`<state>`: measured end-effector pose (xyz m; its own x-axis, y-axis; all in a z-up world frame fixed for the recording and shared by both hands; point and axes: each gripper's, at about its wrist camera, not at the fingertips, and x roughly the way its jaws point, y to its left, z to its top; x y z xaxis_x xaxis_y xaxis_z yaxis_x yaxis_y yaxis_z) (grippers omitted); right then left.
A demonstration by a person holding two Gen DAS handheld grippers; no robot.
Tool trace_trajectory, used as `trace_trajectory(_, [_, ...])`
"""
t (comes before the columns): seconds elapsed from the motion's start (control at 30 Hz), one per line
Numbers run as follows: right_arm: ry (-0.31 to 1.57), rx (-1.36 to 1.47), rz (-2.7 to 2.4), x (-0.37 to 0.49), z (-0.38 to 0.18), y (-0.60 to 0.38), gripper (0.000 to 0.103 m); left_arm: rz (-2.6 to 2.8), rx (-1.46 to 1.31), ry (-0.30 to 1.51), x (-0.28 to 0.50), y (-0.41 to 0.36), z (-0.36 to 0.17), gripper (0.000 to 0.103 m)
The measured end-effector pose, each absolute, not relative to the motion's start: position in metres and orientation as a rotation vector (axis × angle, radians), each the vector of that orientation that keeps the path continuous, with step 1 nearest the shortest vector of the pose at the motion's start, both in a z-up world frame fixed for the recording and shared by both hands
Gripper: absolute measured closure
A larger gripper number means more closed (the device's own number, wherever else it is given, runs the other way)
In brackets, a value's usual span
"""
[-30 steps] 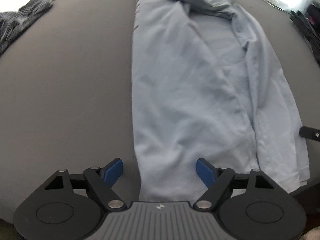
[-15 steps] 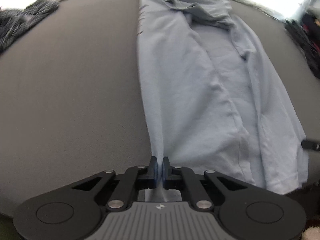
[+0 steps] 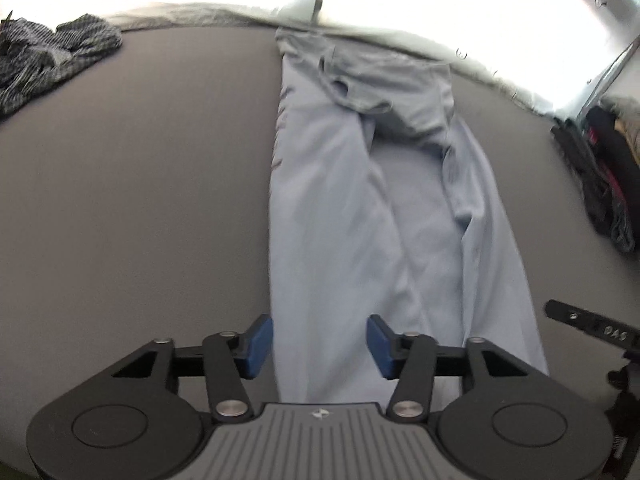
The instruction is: Fold clothes
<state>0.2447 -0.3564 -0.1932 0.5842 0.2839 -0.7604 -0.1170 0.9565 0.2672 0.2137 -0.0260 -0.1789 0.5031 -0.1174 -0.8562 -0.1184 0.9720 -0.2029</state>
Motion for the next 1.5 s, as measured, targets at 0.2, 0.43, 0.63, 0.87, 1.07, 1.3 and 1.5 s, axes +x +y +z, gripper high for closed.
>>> trace_trajectory(0.2, [0.833, 0.032, 0.188, 0.279, -0.206, -0.331, 0.033, -0.034, -0.285, 0.994, 0.247, -0.031, -0.172, 0.044])
trace_trajectory(0.43, [0.737, -0.029, 0.122, 0.311, -0.226, -0.328, 0.006, -0.060, -0.295, 0.895, 0.296, -0.051, -0.172, 0.037])
trace_trajectory(0.63, [0.754, 0.017, 0.092, 0.326, -0.229, -0.335, 0.004, -0.075, -0.412, 0.820, 0.359, -0.055, -0.181, 0.037])
trace_trajectory(0.87, [0.779, 0.058, 0.063, 0.329, -0.235, -0.337, 0.002, -0.053, -0.487, 0.845, 0.427, -0.058, -0.203, 0.045])
trace_trajectory(1.07, [0.793, 0.086, 0.039, 0.330, -0.238, -0.337, 0.002, -0.012, -0.501, 0.885, 0.440, -0.060, -0.229, 0.102])
trace_trajectory(1.3, [0.795, 0.115, 0.010, 0.333, -0.239, -0.342, 0.002, 0.039, -0.423, 0.711, 0.418, -0.059, -0.202, 0.103])
trace_trajectory(1.5, [0.796, 0.112, -0.011, 0.331, -0.241, -0.342, 0.002, 0.096, -0.274, 0.710, 0.423, -0.051, -0.210, 0.102])
